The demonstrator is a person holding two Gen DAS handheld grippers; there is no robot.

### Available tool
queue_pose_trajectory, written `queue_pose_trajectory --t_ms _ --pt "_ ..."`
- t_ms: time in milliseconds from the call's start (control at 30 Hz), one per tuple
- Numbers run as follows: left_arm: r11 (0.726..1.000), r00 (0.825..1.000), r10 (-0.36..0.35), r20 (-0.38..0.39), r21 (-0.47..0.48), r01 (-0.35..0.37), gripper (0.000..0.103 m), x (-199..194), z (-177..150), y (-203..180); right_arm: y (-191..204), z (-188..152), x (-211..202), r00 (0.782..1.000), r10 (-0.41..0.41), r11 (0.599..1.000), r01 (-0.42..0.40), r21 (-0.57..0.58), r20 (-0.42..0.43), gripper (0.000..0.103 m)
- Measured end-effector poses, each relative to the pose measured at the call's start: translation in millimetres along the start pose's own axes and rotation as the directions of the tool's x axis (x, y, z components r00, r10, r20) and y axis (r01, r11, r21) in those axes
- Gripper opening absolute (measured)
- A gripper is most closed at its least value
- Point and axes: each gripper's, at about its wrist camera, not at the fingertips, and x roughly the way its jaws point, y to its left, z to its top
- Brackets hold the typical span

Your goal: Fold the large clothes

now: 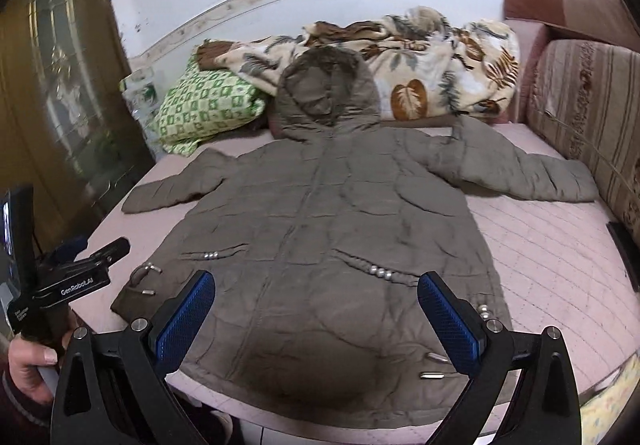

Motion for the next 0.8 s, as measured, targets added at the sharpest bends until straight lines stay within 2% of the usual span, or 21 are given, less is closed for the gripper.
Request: queue_pose_trajectory --t_ms 267,533,800 --pt "1.000 1.000 0.010 0.020 0.016 -0.010 0.103 -1 3 -2 6 -4 5 1.000 0.011 1.000 -0.011 -0.007 -0.021 0.103" --pt "0.998 1.000 -0.003 0.021 0.067 0.002 0.103 10 11 -17 -18 1 9 0.999 0.008 0.999 -0.006 0.034 -0.039 0.103" --pt "0.995 0.999 -0.033 0.032 0.096 0.030 0.103 38 37 -39 -55 20 30 0.998 -0.030 0.996 0.035 0.080 -0.057 0.103"
